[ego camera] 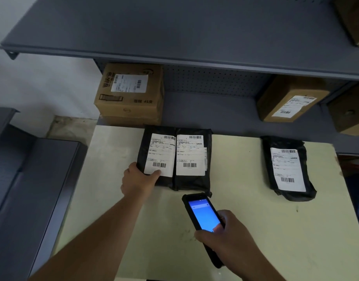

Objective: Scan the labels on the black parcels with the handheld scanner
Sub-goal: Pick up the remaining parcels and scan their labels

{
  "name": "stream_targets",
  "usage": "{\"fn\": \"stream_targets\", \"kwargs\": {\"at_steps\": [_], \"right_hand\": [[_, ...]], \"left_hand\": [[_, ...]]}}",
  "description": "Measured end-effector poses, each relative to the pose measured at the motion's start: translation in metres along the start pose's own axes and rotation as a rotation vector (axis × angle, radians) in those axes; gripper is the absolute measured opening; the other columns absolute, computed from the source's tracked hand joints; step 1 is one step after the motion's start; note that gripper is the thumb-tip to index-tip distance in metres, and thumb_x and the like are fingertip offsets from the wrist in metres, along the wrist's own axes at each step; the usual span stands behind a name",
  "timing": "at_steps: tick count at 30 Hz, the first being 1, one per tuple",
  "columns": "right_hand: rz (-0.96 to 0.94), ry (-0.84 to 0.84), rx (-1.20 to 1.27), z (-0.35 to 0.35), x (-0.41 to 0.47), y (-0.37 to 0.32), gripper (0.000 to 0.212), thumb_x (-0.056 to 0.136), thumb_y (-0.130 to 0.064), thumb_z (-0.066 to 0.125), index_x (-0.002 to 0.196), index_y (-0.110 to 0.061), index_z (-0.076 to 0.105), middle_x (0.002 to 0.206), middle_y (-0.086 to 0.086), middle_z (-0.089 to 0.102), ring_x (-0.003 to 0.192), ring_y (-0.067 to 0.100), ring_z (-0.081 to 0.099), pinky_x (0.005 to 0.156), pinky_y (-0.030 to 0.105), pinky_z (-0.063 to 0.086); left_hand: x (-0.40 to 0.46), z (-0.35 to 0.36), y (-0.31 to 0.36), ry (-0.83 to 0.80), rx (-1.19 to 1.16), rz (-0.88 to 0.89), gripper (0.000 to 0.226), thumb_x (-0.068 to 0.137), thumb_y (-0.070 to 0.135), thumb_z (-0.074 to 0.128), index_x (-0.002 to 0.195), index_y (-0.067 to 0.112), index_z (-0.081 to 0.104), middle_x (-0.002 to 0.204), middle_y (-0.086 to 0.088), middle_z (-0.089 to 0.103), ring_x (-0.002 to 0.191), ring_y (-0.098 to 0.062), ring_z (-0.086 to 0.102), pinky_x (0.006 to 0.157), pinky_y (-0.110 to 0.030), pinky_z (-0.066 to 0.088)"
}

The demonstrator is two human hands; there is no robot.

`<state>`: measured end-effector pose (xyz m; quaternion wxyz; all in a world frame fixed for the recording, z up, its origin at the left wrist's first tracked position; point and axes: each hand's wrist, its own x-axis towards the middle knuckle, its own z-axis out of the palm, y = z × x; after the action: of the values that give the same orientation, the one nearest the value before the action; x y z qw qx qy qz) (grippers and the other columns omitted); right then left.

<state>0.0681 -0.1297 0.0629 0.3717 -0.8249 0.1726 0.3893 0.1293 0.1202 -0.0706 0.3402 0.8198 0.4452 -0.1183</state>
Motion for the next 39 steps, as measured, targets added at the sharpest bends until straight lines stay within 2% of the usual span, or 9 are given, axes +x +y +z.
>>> {"fn": "stream_targets", "kwargs": {"at_steps": [3, 7, 13, 18, 23, 29, 31, 35, 39], "right_hand": [[0.022, -0.005, -0.001, 0.002, 0.003, 0.001, 0.057, 0.074, -0.045, 0.083, 0.123, -0.030, 0.057, 0.098, -0.005, 0.070, 0.077, 0.007, 0.069, 0.062, 0.023, 0.049], [0.051, -0.011, 0.008, 0.002, 0.005, 0.002, 0.055, 0.075, -0.044, 0.084, 0.120, -0.028, 0.057, 0.100, -0.003, 0.070, 0.082, 0.010, 0.070, 0.066, 0.024, 0.052], [0.096, -0.007, 0.035, 0.001, 0.006, 0.004, 0.054, 0.073, -0.045, 0.083, 0.117, -0.029, 0.057, 0.098, -0.002, 0.070, 0.078, 0.010, 0.067, 0.067, 0.025, 0.052], [0.110, -0.007, 0.030, 0.003, 0.006, 0.003, 0.061, 0.072, -0.047, 0.083, 0.123, -0.027, 0.056, 0.100, -0.004, 0.068, 0.085, 0.011, 0.067, 0.067, 0.025, 0.050], [0.096, 0.005, 0.004, 0.003, 0.005, 0.003, 0.064, 0.076, -0.047, 0.083, 0.128, -0.027, 0.052, 0.102, -0.006, 0.065, 0.087, 0.008, 0.065, 0.064, 0.023, 0.046], [0.095, 0.022, -0.010, 0.003, 0.003, 0.007, 0.074, 0.076, -0.047, 0.084, 0.138, -0.024, 0.050, 0.105, -0.006, 0.064, 0.090, 0.007, 0.065, 0.065, 0.022, 0.047], [0.099, 0.015, -0.018, 0.002, 0.003, 0.009, 0.070, 0.076, -0.046, 0.084, 0.134, -0.025, 0.051, 0.105, -0.005, 0.065, 0.090, 0.008, 0.066, 0.065, 0.022, 0.048], [0.099, 0.018, -0.014, 0.000, -0.001, 0.013, 0.072, 0.075, -0.049, 0.084, 0.135, -0.025, 0.051, 0.105, -0.005, 0.065, 0.090, 0.007, 0.066, 0.068, 0.023, 0.049], [0.085, 0.017, -0.019, -0.001, -0.006, 0.013, 0.069, 0.075, -0.049, 0.084, 0.131, -0.026, 0.053, 0.103, -0.005, 0.065, 0.088, 0.007, 0.066, 0.067, 0.023, 0.049]], "left_hand": [[0.004, 0.002, -0.001, -0.087, -0.128, -0.040, 0.098, 0.056, 0.060, 0.083, 0.137, 0.018, 0.048, 0.128, -0.006, 0.063, 0.115, -0.034, 0.065, 0.097, -0.053, 0.056], [0.006, 0.005, 0.002, -0.137, -0.177, -0.057, 0.113, 0.052, 0.052, 0.091, 0.146, 0.016, 0.040, 0.133, -0.006, 0.061, 0.122, -0.035, 0.062, 0.100, -0.051, 0.055], [0.020, 0.017, -0.006, -0.179, -0.130, -0.103, 0.111, 0.034, 0.069, 0.086, 0.129, 0.018, 0.058, 0.124, -0.003, 0.064, 0.114, -0.030, 0.066, 0.093, -0.049, 0.060], [0.002, 0.011, 0.010, -0.183, -0.164, -0.124, 0.096, 0.056, 0.052, 0.090, 0.133, 0.014, 0.048, 0.128, -0.009, 0.064, 0.115, -0.035, 0.065, 0.098, -0.050, 0.058], [-0.003, 0.014, 0.015, -0.148, -0.156, -0.143, 0.090, 0.061, 0.046, 0.091, 0.129, 0.014, 0.042, 0.128, -0.012, 0.064, 0.114, -0.039, 0.064, 0.097, -0.052, 0.057], [-0.003, 0.008, 0.015, -0.157, -0.185, -0.173, 0.106, 0.056, 0.042, 0.096, 0.141, 0.019, 0.037, 0.135, -0.012, 0.055, 0.120, -0.039, 0.060, 0.098, -0.053, 0.056], [-0.003, 0.005, 0.012, -0.159, -0.192, -0.169, 0.105, 0.057, 0.041, 0.096, 0.142, 0.020, 0.038, 0.133, -0.011, 0.057, 0.118, -0.036, 0.060, 0.098, -0.051, 0.056], [-0.003, -0.005, 0.007, -0.215, -0.300, -0.187, 0.084, 0.073, 0.029, 0.090, 0.141, 0.013, 0.043, 0.123, -0.004, 0.062, 0.106, -0.028, 0.058, 0.090, -0.041, 0.049], [0.002, -0.012, -0.004, -0.253, -0.330, -0.174, 0.079, 0.059, 0.033, 0.087, 0.130, 0.013, 0.059, 0.119, -0.007, 0.072, 0.106, -0.029, 0.068, 0.097, -0.048, 0.059]]}}
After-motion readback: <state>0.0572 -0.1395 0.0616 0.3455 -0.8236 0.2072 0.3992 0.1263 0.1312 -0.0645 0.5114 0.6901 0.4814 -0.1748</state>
